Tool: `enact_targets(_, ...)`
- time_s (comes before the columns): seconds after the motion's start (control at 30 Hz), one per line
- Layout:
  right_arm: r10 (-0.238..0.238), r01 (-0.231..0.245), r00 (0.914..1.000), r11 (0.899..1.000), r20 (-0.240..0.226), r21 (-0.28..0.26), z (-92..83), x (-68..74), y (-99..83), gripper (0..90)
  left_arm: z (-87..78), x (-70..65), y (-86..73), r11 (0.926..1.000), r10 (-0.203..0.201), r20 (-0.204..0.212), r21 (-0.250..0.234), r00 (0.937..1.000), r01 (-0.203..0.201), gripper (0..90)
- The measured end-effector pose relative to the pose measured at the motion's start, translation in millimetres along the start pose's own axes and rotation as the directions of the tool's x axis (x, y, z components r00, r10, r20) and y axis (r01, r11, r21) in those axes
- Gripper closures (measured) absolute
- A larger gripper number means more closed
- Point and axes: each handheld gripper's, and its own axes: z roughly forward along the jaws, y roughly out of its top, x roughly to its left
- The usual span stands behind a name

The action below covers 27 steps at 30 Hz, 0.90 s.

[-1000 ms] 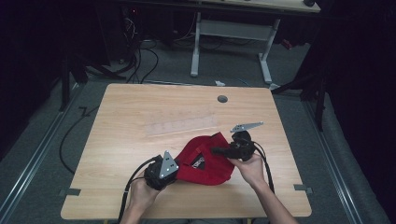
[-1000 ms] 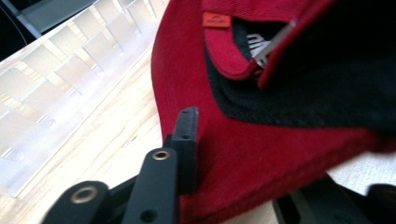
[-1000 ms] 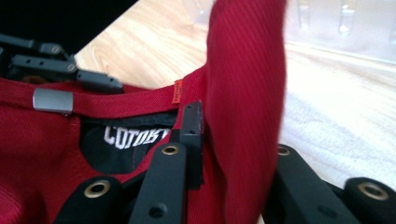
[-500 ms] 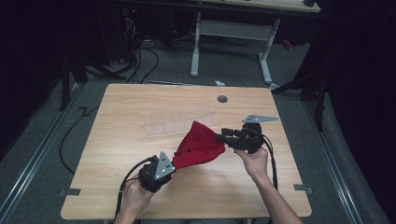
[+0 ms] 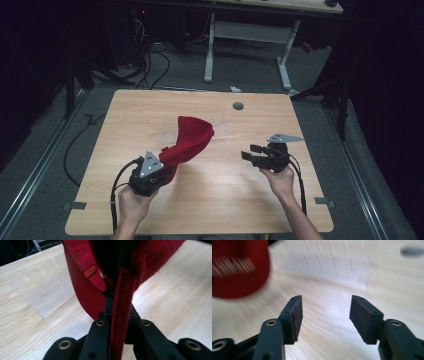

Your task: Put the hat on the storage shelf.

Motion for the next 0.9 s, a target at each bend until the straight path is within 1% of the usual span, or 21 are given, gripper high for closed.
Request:
enact_targets(0.03, 0.005, -0.005, 0.9999, 1.0, 0.012, 0.026, 4.3, -2.1, -6.1, 48.1, 0.3, 1.8, 3.4, 0.9998, -0.019, 0.0, -0.009, 0.9998, 0.019, 85.4)
enact_targets(0.07, 0.005, -0.005, 0.9999, 1.0, 0.012, 0.026, 4.3, -2.1, -6.1, 48.1, 0.5, 4.0, 6.4, 0.9995, -0.027, 0.001, -0.017, 0.9996, 0.027, 85.4)
enact_targets(0.1, 0.021, -0.023, 0.9992, 0.998, 0.033, 0.05, 10.3, -6.1, -17.4, 48.0, 0.9, 5.9, 9.4, 0.9987, -0.043, 0.003, -0.027, 0.9991, 0.043, 85.4)
enact_targets(0.2, 0.01, -0.016, 0.9953, 0.998, 0.096, 0.064, 15.3, -9.3, -30.8, 47.2, 3.3, 12.2, 18.9, 0.9952, -0.088, 0.001, -0.044, 0.9961, 0.088, 85.4)
enact_targets(0.23, 0.01, -0.016, 0.9953, 0.998, 0.096, 0.064, 15.3, -9.3, -30.8, 47.2, 4.3, 13.9, 21.9, 0.9945, -0.092, -0.002, -0.05, 0.9958, 0.092, 85.4)
enact_targets(0.27, -0.012, 0.002, 0.9901, 0.998, 0.14, 0.068, 17.8, -10.4, -38.0, 45.6, 5.3, 15.2, 24.9, 0.9938, -0.097, -0.005, -0.055, 0.9953, 0.097, 85.4)
enact_targets(0.3, -0.012, 0.002, 0.9901, 0.998, 0.14, 0.068, 17.8, -10.4, -38.0, 45.6, 6.5, 16.4, 27.9, 0.993, -0.101, -0.008, -0.062, 0.9948, 0.101, 85.4)
enact_targets(0.33, -0.035, 0.022, 0.9828, 0.997, 0.182, 0.075, 19.2, -10.8, -44.1, 44.2, 7.6, 17.2, 31.0, 0.9919, -0.107, -0.01, -0.07, 0.9942, 0.106, 85.3)
enact_targets(0.37, -0.035, 0.022, 0.9828, 0.997, 0.182, 0.075, 19.2, -10.8, -44.1, 44.2, 8.9, 18.2, 34.0, 0.9914, -0.106, -0.014, -0.079, 0.9942, 0.105, 85.3)
enact_targets(0.4, -0.053, 0.035, 0.9754, 0.996, 0.214, 0.086, 20.3, -11.0, -48.3, 43.4, 10.3, 19.1, 37.1, 0.9903, -0.11, -0.019, -0.087, 0.9938, 0.108, 85.4)
enact_targets(0.43, -0.057, 0.039, 0.9721, 0.996, 0.228, 0.084, 21.1, -11.1, -50.2, 42.8, 13.0, 22.0, 42.9, 0.9872, -0.121, -0.024, -0.108, 0.9924, 0.118, 85.4)
enact_targets(0.47, -0.066, 0.047, 0.97, 0.995, 0.234, 0.086, 21.5, -11.8, -51.6, 42.2, 13.0, 22.0, 42.9, 0.9872, -0.121, -0.024, -0.108, 0.9924, 0.118, 85.3)
enact_targets(0.53, -0.066, 0.047, 0.9691, 0.995, 0.238, 0.086, 22.0, -12.3, -53.0, 42.0, 15.5, 25.2, 48.2, 0.9825, -0.139, -0.03, -0.129, 0.9898, 0.135, 85.3)
enact_targets(0.67, -0.073, 0.051, 0.9639, 0.995, 0.256, 0.09, 24.5, -13.4, -56.4, 39.9, 19.6, 32.1, 58.4, 0.9727, -0.177, -0.034, -0.158, 0.9836, 0.169, 85.4)
enact_targets(0.73, -0.083, 0.058, 0.9605, 0.993, 0.265, 0.1, 26.2, -12.6, -57.3, 39.4, 22.4, 35.0, 63.0, 0.9727, -0.172, -0.045, -0.166, 0.9841, 0.163, 85.3)
enact_targets(0.8, -0.105, 0.075, 0.955, 0.991, 0.277, 0.115, 29.6, -11.1, -58.4, 38.6, 25.2, 36.9, 67.7, 0.9725, -0.169, -0.052, -0.171, 0.9843, 0.158, 85.3)
enact_targets(0.83, -0.109, 0.077, 0.9537, 0.99, 0.28, 0.12, 30.7, -10.8, -58.8, 38.1, 26.4, 38.0, 69.9, 0.9724, -0.167, -0.052, -0.174, 0.9846, 0.155, 85.3)
enact_targets(0.9, -0.109, 0.079, 0.9542, 0.99, 0.278, 0.116, 31.5, -10.7, -59.6, 37.9, 28.8, 39.9, 73.6, 0.9721, -0.163, -0.058, -0.18, 0.9849, 0.15, 85.3)
